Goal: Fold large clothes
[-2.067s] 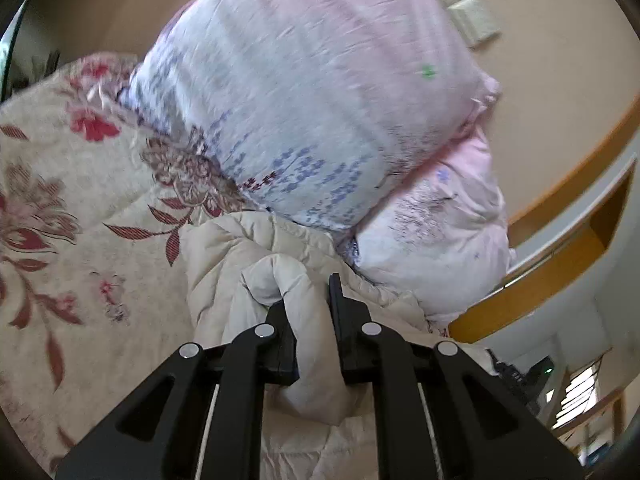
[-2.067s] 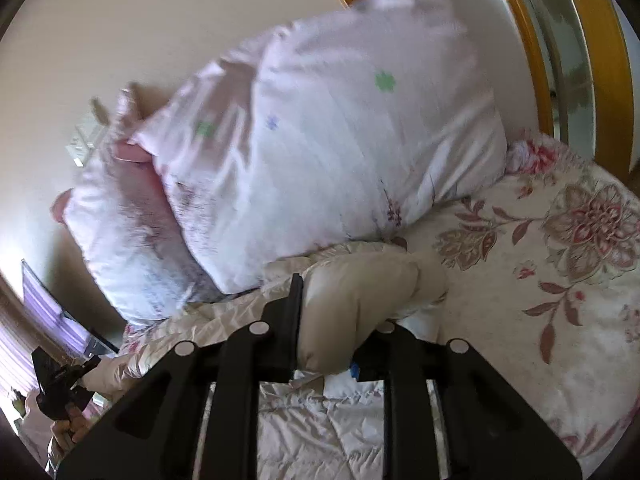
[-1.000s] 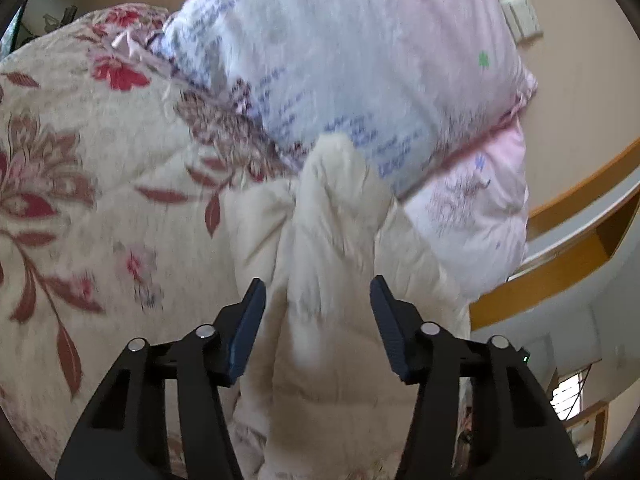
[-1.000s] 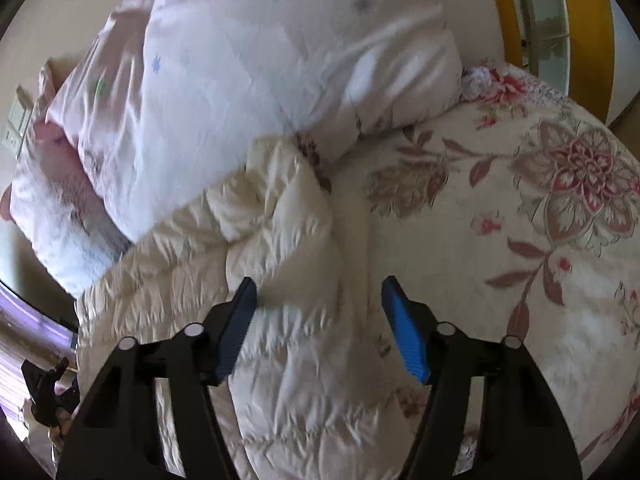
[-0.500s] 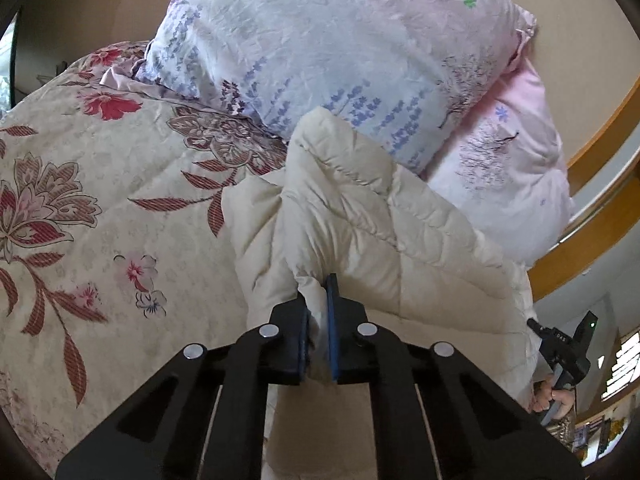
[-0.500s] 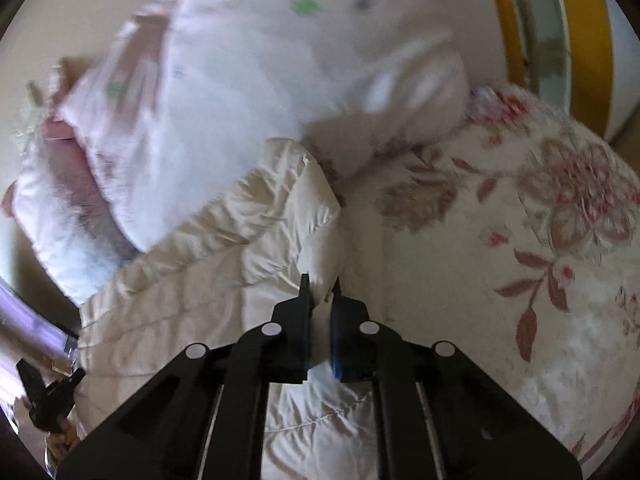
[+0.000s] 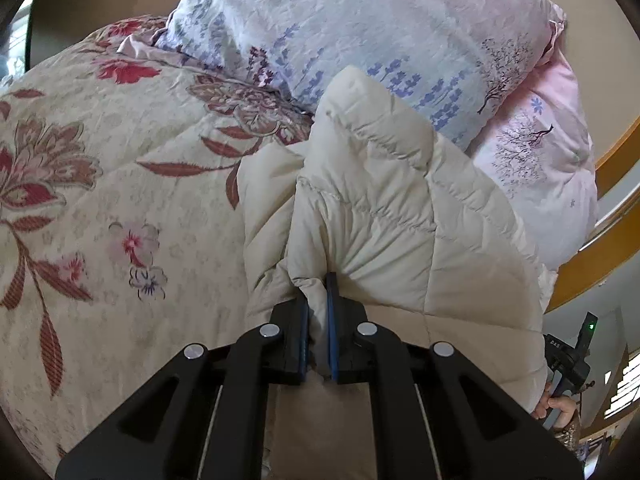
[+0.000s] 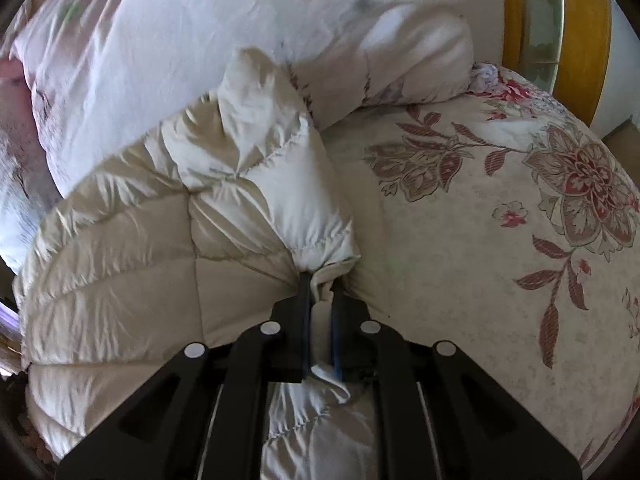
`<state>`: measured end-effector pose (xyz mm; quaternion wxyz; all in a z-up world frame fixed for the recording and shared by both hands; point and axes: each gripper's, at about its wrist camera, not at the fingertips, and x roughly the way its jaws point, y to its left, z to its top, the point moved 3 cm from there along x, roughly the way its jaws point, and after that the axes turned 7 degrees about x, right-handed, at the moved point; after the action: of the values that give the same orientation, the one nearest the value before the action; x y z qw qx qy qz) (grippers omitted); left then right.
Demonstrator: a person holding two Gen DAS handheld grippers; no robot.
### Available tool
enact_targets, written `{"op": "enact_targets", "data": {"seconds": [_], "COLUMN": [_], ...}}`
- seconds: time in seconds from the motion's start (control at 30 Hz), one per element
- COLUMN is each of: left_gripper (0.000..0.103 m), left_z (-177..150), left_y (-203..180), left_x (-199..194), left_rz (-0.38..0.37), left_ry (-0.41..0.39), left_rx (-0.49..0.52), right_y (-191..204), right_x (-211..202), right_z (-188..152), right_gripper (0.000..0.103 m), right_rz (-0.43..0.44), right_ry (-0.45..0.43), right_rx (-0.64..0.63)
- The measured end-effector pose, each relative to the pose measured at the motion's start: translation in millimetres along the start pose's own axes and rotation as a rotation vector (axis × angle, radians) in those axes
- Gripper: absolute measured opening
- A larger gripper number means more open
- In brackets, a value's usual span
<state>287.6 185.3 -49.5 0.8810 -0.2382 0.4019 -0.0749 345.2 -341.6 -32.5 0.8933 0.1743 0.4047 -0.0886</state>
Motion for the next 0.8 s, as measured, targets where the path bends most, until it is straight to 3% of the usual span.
{"op": "enact_targets", "data": {"seconds": [0.13,0.23,0.4,0.53,0.57,0.7,0.73,0.8], "left_gripper": [0.007,0.007,0.015,0.019,0.021,0.023,0.023,0.027], "left_z": [-4,-2,0,-3,-4,-4,-3,-3], "left_y": [2,7,16,16,16,16,17,21], "left_x": [-6,-17,-26,-17,-15,-10,-12,-18], "left_rz": [-0.01,-0.052,-0.051,-0.034,-0.033,-0.04,-0.048,-0.065], "left_ry": [-0.008,-0.015,-0.011,0.012,0.016,0.033,0.036,0.036], "left_rx": [-0.02,-0.054,-0.088,-0.088,-0.088,-0.098,-0.108,-0.123], "right_y": [4,3,6,12,10,5,2,-7], "right_x": [-14,-39,-62,-32,-20,-16,-22,-32], "right_z": [-3,-5,-10,-17,-20,-17,-16,-15], "right_gripper": [0.019,0.045,0.046,0.041,0.042,0.044,0.045,0.058], "right_rz": [-0.015,0.033,0.048,-0.051,-0.051,-0.035,-0.012,0.047], "right_ry": [-0.014,-0.074,-0.143,-0.05,-0.009,0.012,0.014,0.023], "right_rx": [-0.033,-0.014,-0.037,-0.083,-0.074,-0.048,-0.027,0.026]}}
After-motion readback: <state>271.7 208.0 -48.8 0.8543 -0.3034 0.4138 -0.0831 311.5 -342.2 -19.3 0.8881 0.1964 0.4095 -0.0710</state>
